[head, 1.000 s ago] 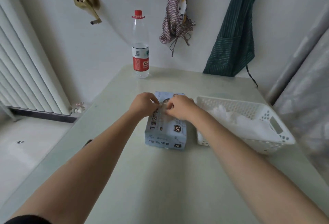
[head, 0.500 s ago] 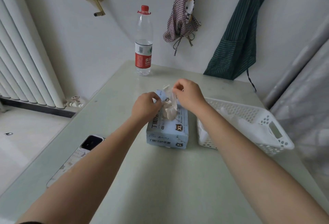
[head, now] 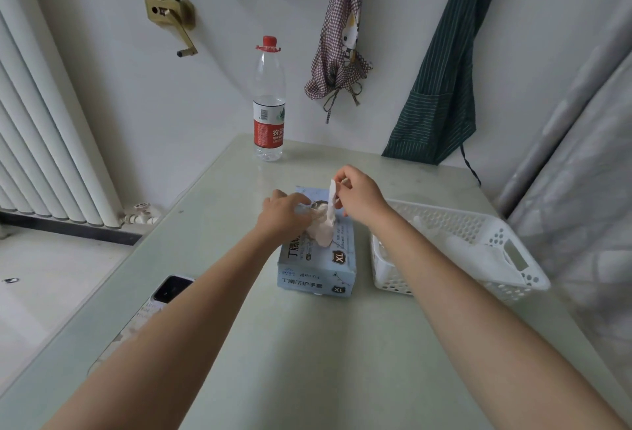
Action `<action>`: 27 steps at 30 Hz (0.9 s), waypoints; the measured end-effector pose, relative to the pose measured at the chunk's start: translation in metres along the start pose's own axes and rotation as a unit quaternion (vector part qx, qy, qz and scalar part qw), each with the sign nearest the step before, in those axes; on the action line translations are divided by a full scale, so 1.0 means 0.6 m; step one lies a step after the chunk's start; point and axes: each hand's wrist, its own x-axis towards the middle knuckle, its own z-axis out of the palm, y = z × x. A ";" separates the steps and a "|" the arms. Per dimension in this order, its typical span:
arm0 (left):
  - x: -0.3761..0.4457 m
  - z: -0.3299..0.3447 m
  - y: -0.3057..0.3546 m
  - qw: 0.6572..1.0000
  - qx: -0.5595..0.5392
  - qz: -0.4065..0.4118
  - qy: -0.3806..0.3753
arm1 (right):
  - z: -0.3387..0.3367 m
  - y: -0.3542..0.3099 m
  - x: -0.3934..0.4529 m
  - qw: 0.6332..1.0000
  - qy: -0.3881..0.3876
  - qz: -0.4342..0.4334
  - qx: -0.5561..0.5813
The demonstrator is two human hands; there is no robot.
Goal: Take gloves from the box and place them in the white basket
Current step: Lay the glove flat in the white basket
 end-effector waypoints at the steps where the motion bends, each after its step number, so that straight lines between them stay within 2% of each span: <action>1: -0.001 0.008 -0.010 1.000 -0.023 -0.009 -0.004 | 0.001 0.002 -0.001 1.000 -0.005 0.005 0.002; 7: -0.016 0.040 -0.028 0.986 -0.162 -0.024 0.034 | 0.024 -0.018 -0.001 0.999 -0.032 -0.007 0.010; 12: -0.014 0.043 -0.028 0.987 -0.154 -0.042 0.032 | 0.045 -0.055 -0.010 0.995 -0.049 -0.042 0.075; 15: -0.015 0.031 -0.025 0.986 -0.159 -0.047 0.034 | 0.030 -0.079 -0.004 0.992 0.006 -0.082 0.093; 18: -0.022 -0.003 -0.008 0.969 -0.234 -0.026 0.075 | -0.002 -0.081 0.008 0.991 0.077 -0.080 0.080; 20: -0.031 -0.031 0.014 0.952 -0.292 0.002 0.093 | -0.016 -0.072 0.010 0.993 0.083 -0.054 0.071; 22: -0.038 -0.053 0.033 0.944 -0.323 0.042 0.060 | -0.020 -0.064 0.006 0.994 0.075 -0.037 0.072; 25: -0.039 -0.065 0.056 0.969 -0.229 0.092 0.007 | -0.022 -0.063 0.003 0.992 0.076 -0.045 0.086; 27: -0.033 -0.062 0.064 0.982 -0.154 0.094 0.053 | -0.024 -0.063 0.001 0.990 0.081 -0.052 0.103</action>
